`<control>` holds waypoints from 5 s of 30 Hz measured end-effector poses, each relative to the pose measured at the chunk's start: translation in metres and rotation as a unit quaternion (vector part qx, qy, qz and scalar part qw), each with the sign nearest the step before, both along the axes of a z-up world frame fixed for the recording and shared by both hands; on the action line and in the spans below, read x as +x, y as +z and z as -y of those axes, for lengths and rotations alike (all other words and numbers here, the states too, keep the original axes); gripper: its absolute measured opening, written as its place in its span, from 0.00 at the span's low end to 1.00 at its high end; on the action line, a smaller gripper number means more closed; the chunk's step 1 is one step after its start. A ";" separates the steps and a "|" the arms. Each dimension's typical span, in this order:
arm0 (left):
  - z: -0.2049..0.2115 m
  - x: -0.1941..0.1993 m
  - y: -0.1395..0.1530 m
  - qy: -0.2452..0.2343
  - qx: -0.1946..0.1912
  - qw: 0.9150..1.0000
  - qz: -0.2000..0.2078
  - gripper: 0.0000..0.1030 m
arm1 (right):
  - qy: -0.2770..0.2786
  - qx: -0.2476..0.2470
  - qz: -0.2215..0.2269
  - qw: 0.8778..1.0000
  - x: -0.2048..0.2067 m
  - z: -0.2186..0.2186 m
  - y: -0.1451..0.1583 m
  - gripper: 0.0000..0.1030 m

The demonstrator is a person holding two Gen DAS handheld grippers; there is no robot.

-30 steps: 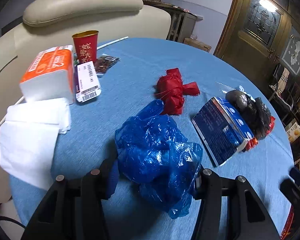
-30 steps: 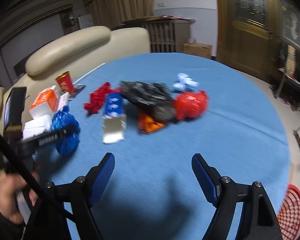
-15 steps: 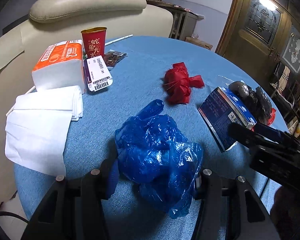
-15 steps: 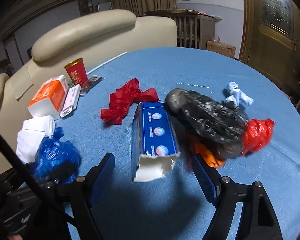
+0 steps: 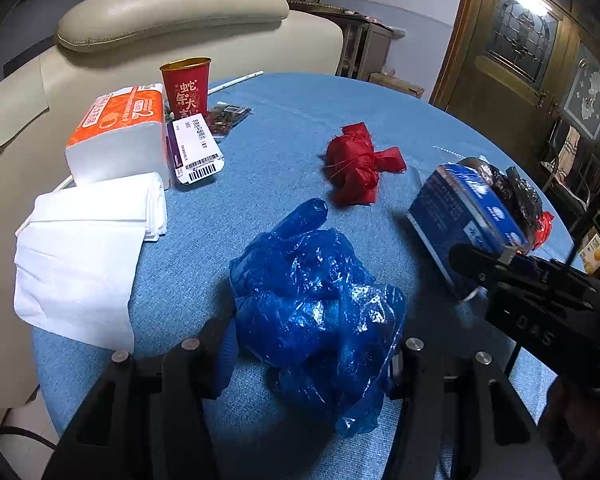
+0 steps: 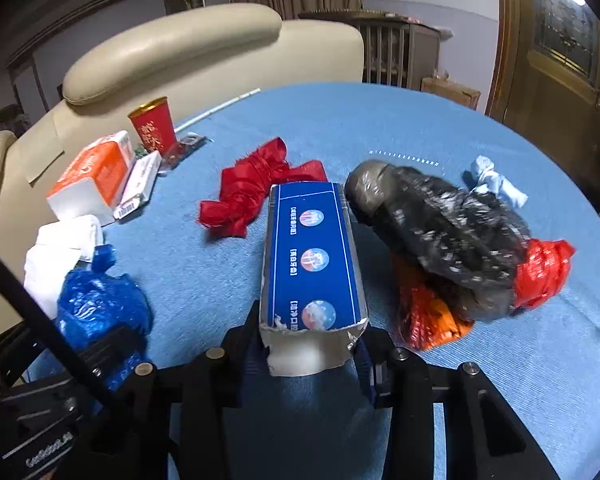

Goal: Collect trash
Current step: 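Grasp the blue plastic bag with the left tool while the right tool grasps the blue-and-white box, then carry the blue bag and box to the red wastebasket and open both tools, then return both tools from the wastebasket to the table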

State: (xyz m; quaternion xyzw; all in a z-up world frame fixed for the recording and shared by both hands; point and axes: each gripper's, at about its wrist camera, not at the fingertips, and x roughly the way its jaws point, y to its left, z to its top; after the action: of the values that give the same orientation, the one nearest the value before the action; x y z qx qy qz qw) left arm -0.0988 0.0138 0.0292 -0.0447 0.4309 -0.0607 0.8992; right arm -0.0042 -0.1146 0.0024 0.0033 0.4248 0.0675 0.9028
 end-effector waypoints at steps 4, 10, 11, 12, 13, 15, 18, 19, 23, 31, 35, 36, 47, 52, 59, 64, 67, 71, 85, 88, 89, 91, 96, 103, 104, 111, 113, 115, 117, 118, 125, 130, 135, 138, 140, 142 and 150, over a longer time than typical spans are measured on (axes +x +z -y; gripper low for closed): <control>0.002 -0.005 0.002 -0.003 0.001 1.000 0.002 0.55 | -0.004 0.008 0.009 1.000 -0.016 0.004 0.008 0.42; 0.011 -0.018 0.009 -0.015 0.001 1.000 0.009 0.55 | -0.013 0.016 0.017 1.000 -0.048 0.015 0.017 0.42; 0.014 -0.020 0.010 -0.018 0.001 1.000 0.011 0.55 | -0.016 0.018 0.019 1.000 -0.054 0.018 0.018 0.42; 0.017 -0.023 0.012 -0.022 0.003 1.000 0.014 0.55 | -0.019 0.019 0.021 0.999 -0.062 0.021 0.020 0.42; 0.019 -0.024 0.014 -0.024 0.003 1.000 0.016 0.55 | -0.022 0.020 0.022 0.999 -0.066 0.023 0.021 0.42; 0.026 -0.028 0.018 -0.033 0.004 0.999 0.021 0.55 | -0.032 0.026 0.025 0.999 -0.078 0.030 0.023 0.42; 0.035 -0.033 0.022 -0.044 0.005 0.999 0.026 0.55 | -0.045 0.032 0.031 0.998 -0.093 0.041 0.028 0.42; 0.038 -0.035 0.024 -0.048 0.005 0.998 0.027 0.55 | -0.051 0.034 0.031 0.998 -0.098 0.045 0.030 0.42; 0.052 -0.043 0.029 -0.066 0.007 0.997 0.032 0.55 | -0.067 0.036 0.033 0.997 -0.115 0.058 0.032 0.42; 0.080 -0.058 0.037 -0.104 0.012 0.994 0.041 0.55 | -0.101 0.047 0.038 0.993 -0.150 0.084 0.036 0.42; 0.097 -0.065 0.042 -0.127 0.014 0.991 0.047 0.55 | -0.118 0.051 0.042 0.991 -0.165 0.097 0.039 0.42; 0.100 -0.066 0.044 -0.130 0.014 0.990 0.048 0.55 | -0.125 0.052 0.043 0.990 -0.169 0.102 0.040 0.42; 0.151 -0.086 0.060 -0.195 0.014 0.978 0.067 0.55 | -0.179 0.055 0.055 0.981 -0.201 0.141 0.047 0.42; 0.172 -0.099 0.066 -0.222 0.011 0.972 0.076 0.55 | -0.217 0.058 0.058 0.973 -0.222 0.165 0.047 0.42; 0.208 -0.118 0.072 -0.269 0.011 0.959 0.085 0.55 | -0.263 0.057 0.060 0.961 -0.252 0.195 0.043 0.42; 0.232 -0.131 0.074 -0.298 0.011 0.951 0.086 0.55 | -0.318 0.048 0.057 0.945 -0.280 0.229 0.038 0.42; 0.244 -0.138 0.074 -0.313 0.012 0.946 0.087 0.55 | -0.356 0.041 0.053 0.932 -0.298 0.256 0.034 0.42; 0.259 -0.146 0.075 -0.331 0.012 0.939 0.088 0.55 | -0.395 0.037 0.044 0.917 -0.317 0.285 0.028 0.42; 0.310 -0.172 0.073 -0.391 0.015 0.916 0.088 0.55 | -0.451 0.042 0.016 0.891 -0.351 0.328 0.006 0.60; 0.322 -0.178 0.072 -0.404 0.015 0.911 0.086 0.55 | -0.462 0.036 0.025 0.886 -0.359 0.330 0.008 0.73; 0.326 -0.180 0.071 -0.409 0.015 0.908 0.084 0.55 | -0.465 0.038 0.027 0.884 -0.361 0.331 0.009 0.73; 0.334 -0.183 0.069 -0.418 0.017 0.905 0.083 0.55 | -0.476 0.043 0.035 0.878 -0.369 0.337 0.013 0.73; 0.355 -0.193 0.062 -0.446 0.017 0.892 0.071 0.55 | -0.499 0.048 0.054 0.864 -0.384 0.346 0.024 0.73; 0.383 -0.209 0.055 -0.484 0.019 0.873 0.060 0.55 | -0.515 0.056 0.055 0.854 -0.397 0.359 0.023 0.73; 0.386 -0.210 0.054 -0.487 0.020 0.871 0.057 0.56 | -0.517 0.058 0.054 0.852 -0.399 0.361 0.022 0.73; 0.401 -0.202 0.046 -0.495 0.007 0.868 0.030 0.74 | -0.528 0.062 0.053 0.846 -0.407 0.369 0.016 0.73; 0.400 -0.199 0.045 -0.489 0.008 0.872 0.029 0.74 | -0.531 0.060 0.053 0.844 -0.407 0.372 0.015 0.74; 0.396 -0.195 0.046 -0.484 0.009 0.874 0.027 0.75 | -0.536 0.059 0.053 0.841 -0.409 0.376 0.013 0.77; 0.388 -0.191 0.048 -0.479 0.006 0.877 0.030 0.75 | -0.546 0.057 0.053 0.834 -0.409 0.382 0.010 0.77; 0.384 -0.188 0.049 -0.475 0.005 0.880 0.030 0.75 | -0.544 0.069 0.058 0.834 -0.408 0.387 0.008 0.77; 0.333 -0.160 0.058 -0.421 -0.009 0.906 0.038 0.75 | -0.553 0.046 0.102 0.826 -0.385 0.420 0.008 0.78; 0.286 -0.137 0.065 -0.366 -0.021 0.929 0.048 0.76 | -0.559 0.027 0.094 0.824 -0.358 0.444 -0.001 0.78; 0.241 -0.114 0.065 -0.311 -0.035 0.949 0.044 0.77 | -0.557 0.023 0.057 0.828 -0.337 0.454 -0.028 0.78; 0.217 -0.103 0.062 -0.280 -0.044 0.958 0.039 0.78 | -0.555 0.024 0.046 0.830 -0.333 0.450 -0.035 0.78; 0.197 -0.092 0.057 -0.255 -0.053 0.965 0.032 0.78 | -0.552 0.022 0.042 0.833 -0.330 0.445 -0.037 0.78; 0.184 -0.085 0.056 -0.239 -0.062 0.969 0.030 0.78 | -0.549 0.022 0.039 0.834 -0.327 0.439 -0.038 0.78; 0.125 -0.058 0.058 -0.161 -0.067 0.984 0.044 0.78 | -0.568 -0.026 0.030 0.822 -0.333 0.422 -0.018 0.78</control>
State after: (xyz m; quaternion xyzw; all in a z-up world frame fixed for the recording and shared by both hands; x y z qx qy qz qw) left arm -0.1570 -0.1117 0.0867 -0.0320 0.3879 -0.2353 0.8906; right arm -0.3371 -0.5362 -0.0152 0.2188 0.3219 -0.4681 0.7933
